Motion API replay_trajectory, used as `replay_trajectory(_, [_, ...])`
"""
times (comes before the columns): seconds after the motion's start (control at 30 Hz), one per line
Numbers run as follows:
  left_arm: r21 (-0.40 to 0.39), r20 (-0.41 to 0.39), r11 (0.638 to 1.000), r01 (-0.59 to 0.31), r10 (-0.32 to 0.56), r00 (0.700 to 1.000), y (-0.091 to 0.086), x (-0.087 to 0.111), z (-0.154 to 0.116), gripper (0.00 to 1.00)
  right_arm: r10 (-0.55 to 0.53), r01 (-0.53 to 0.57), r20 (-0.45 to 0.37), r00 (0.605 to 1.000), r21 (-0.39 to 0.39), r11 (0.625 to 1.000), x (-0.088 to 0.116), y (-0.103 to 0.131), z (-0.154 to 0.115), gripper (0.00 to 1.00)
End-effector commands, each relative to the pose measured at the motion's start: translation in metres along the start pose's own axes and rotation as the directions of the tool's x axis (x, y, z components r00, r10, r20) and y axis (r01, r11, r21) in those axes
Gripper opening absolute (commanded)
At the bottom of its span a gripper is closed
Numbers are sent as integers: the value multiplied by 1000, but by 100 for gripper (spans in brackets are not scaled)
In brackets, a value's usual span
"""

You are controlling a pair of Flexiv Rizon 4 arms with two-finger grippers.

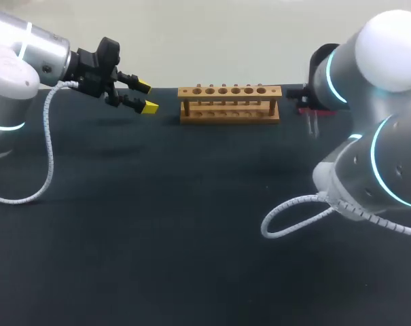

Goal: Grasp the test tube, adjust it, and insert it.

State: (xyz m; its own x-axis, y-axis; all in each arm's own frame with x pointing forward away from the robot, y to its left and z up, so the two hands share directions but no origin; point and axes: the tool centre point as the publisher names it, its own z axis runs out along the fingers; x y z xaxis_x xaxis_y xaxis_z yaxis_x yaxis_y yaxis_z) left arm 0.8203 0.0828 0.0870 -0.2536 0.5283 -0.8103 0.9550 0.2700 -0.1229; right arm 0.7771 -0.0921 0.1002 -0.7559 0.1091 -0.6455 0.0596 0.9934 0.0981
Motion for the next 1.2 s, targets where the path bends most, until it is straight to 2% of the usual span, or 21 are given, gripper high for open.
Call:
replay_trajectory(0.03, [-1, 4, 1000, -3, 3, 1000, 0, 1, 0, 100, 14, -16, 23, 1000, 81, 997, 2, 18, 2, 0])
replay_trajectory(0.27, [-1, 4, 1000, -3, 3, 1000, 0, 1, 0, 100, 18, -22, 36, 999, 96, 995, 2, 43, 8, 0])
replay_trajectory(0.57, [-1, 4, 1000, -3, 3, 1000, 0, 1, 0, 100, 28, -30, 39, 999, 50, 998, 4, 72, 17, 0])
replay_trajectory(1.2, [-1, 4, 1000, -3, 3, 1000, 0, 1, 0, 100, 39, -38, 25, 999, -33, 999, 2, 110, 38, 0])
